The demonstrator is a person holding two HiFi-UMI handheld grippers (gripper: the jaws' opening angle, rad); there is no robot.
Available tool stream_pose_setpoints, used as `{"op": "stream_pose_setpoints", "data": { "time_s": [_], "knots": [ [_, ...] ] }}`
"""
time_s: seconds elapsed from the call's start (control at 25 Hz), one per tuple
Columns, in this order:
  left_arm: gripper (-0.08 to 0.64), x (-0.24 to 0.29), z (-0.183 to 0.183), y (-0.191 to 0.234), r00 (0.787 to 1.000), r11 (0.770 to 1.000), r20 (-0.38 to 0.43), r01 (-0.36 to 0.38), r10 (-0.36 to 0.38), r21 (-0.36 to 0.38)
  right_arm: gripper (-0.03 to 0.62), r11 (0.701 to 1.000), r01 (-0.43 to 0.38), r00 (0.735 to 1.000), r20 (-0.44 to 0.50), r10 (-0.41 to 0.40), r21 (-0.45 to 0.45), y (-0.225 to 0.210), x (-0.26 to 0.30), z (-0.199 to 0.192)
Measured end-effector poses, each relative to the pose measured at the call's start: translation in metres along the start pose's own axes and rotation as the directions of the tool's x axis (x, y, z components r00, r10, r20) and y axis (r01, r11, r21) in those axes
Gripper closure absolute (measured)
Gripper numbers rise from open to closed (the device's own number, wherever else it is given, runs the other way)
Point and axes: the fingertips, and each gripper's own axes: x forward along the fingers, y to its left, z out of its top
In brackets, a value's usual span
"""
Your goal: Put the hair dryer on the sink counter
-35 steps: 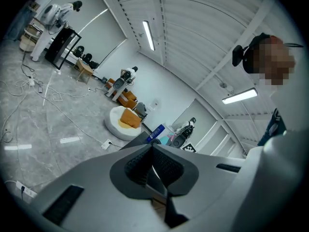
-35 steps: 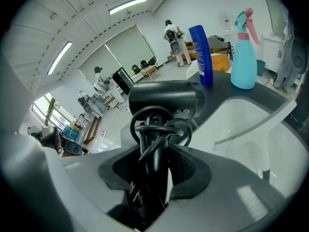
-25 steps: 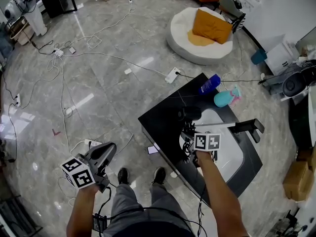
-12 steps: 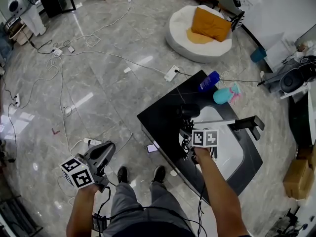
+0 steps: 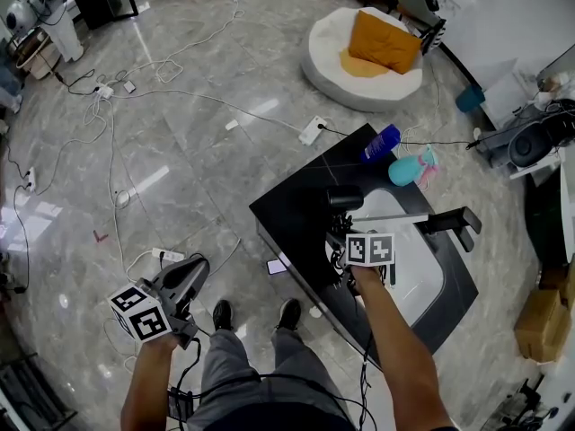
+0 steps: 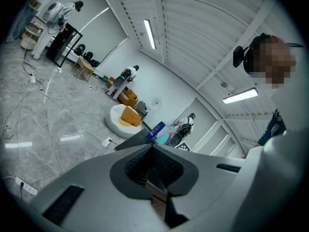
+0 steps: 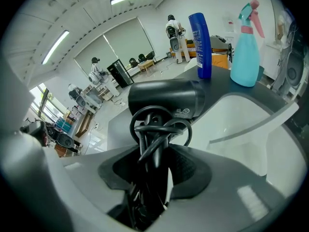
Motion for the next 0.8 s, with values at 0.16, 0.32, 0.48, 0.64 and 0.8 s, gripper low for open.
{"op": "stream_pose_setpoints", "data": {
  "time_s": [0.16, 0.32, 0.48, 0.64, 0.8],
  "knots": [
    [0.555, 0.0, -0.001, 0.0, 1.0, 1.0, 0.0, 0.001, -0.001, -0.002, 0.411, 0.999, 0.026, 1.0, -0.013, -0.027, -0.033, 0.0, 0.001, -0.002],
    [0.555, 0.0, -0.002, -0.001, 1.0, 1.0, 0.0, 0.002, -0.002, -0.003, 0.41, 0.997, 0.051, 0.998, -0.035, -0.053, -0.065, -0.001, 0.004, -0.006],
    [0.555, 0.0, -0.001, -0.001, 1.0, 1.0, 0.001, 0.004, -0.004, -0.004, 0.407, 0.993, 0.078, 0.995, -0.049, -0.083, -0.089, 0.003, 0.009, -0.008],
    [0.555, 0.003, 0.0, 0.0, 1.0, 1.0, 0.001, 0.004, -0.004, -0.004, 0.403, 0.99, 0.101, 0.993, -0.051, -0.106, -0.096, 0.004, 0.013, -0.009],
    [0.555, 0.003, 0.001, 0.001, 1.0, 1.0, 0.002, 0.004, -0.003, -0.005, 0.399, 0.986, 0.12, 0.99, -0.063, -0.127, -0.113, 0.005, 0.013, -0.01]
  ]
}}
